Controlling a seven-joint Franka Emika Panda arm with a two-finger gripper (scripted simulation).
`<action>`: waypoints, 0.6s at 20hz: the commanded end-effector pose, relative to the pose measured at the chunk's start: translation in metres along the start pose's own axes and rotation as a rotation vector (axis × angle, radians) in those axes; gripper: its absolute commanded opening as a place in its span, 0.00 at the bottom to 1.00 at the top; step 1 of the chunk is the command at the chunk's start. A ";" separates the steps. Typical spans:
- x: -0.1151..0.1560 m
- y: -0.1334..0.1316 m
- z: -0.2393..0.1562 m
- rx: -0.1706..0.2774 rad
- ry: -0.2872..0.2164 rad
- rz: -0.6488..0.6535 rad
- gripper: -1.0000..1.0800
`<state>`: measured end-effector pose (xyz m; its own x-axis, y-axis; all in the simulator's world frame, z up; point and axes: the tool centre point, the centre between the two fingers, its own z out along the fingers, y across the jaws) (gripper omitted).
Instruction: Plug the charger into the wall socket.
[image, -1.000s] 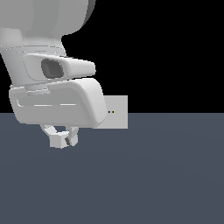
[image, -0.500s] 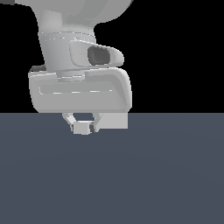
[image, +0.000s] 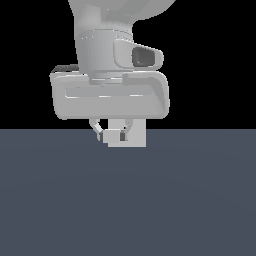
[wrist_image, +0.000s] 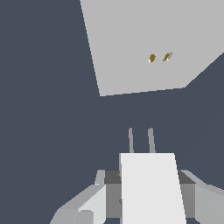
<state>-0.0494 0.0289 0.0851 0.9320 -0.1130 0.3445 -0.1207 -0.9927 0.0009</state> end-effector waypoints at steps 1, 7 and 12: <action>0.005 0.006 -0.002 0.009 0.000 -0.026 0.00; 0.014 0.016 -0.006 0.026 -0.002 -0.071 0.00; 0.019 0.021 -0.007 0.036 -0.004 -0.095 0.00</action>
<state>-0.0379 0.0071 0.0976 0.9396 -0.0264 0.3413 -0.0282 -0.9996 0.0002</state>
